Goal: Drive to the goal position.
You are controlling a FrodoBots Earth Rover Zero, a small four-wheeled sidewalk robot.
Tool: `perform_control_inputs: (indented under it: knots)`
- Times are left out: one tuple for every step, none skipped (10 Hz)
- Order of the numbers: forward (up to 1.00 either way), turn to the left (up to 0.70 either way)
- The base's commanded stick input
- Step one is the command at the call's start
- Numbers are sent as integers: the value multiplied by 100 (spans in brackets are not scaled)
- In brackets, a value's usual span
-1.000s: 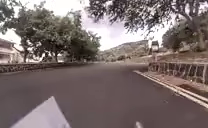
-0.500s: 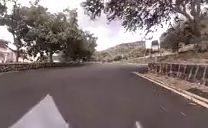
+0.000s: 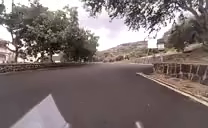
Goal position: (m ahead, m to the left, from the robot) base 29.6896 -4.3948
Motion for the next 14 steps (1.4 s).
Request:
perform_control_inputs:
  knots:
    - [100,-17]
    - [100,-18]
    - [100,-18]
    - [100,-18]
    - [100,-18]
    - [100,-18]
    - [100,-18]
    - [100,-18]
    - [100,-4]
    - [100,0]
    - [100,0]
    - [100,0]
    - [100,0]
    - [100,0]
